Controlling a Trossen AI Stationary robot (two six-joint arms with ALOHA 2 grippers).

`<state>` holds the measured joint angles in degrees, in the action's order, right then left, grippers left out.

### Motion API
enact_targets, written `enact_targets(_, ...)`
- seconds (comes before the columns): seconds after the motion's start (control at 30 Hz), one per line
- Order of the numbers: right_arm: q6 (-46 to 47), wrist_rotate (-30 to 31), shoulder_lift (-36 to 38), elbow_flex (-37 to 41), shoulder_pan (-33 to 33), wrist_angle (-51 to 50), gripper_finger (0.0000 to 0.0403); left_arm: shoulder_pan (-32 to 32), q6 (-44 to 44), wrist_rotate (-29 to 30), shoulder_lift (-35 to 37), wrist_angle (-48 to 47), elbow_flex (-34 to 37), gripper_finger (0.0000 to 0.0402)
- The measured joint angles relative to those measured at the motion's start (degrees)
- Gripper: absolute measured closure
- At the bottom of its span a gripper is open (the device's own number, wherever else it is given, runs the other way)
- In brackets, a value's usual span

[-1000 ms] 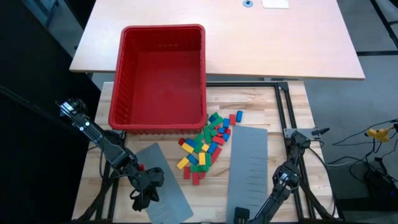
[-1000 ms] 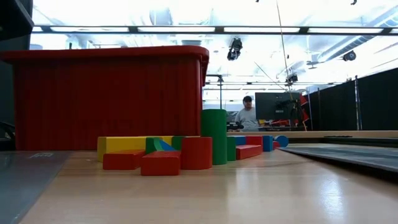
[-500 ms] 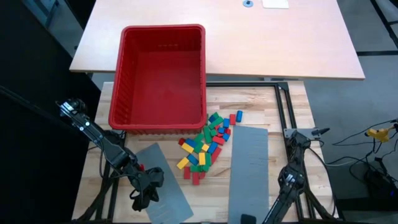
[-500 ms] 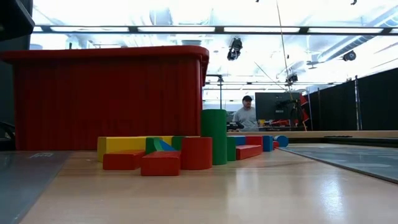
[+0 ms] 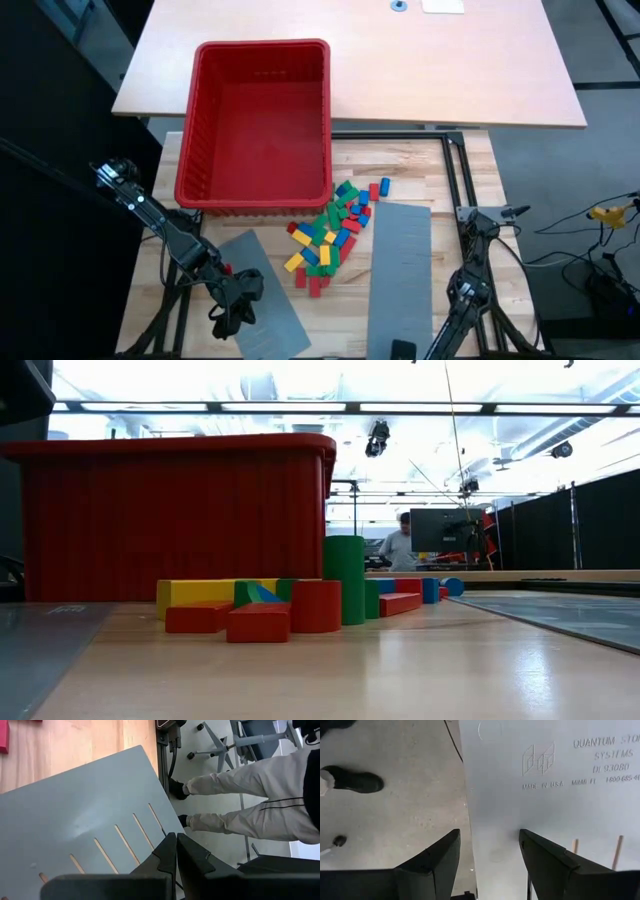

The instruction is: Sort blocks

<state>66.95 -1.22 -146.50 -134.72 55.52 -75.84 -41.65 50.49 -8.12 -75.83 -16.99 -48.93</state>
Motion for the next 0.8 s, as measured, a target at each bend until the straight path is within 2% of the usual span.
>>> enact_targets(0.37,2.5,-0.3,0.0,0.3,1.9,0.7,0.0211,0.0,0.1,0.0,0.0,-0.2,0.0,0.0402)
enact_targets(0.8,3.1,-0.5,0.3,4.2,2.6,-2.3,0.0213,0.0,0.6,0.0,0.0,-0.3,0.0,0.0402)
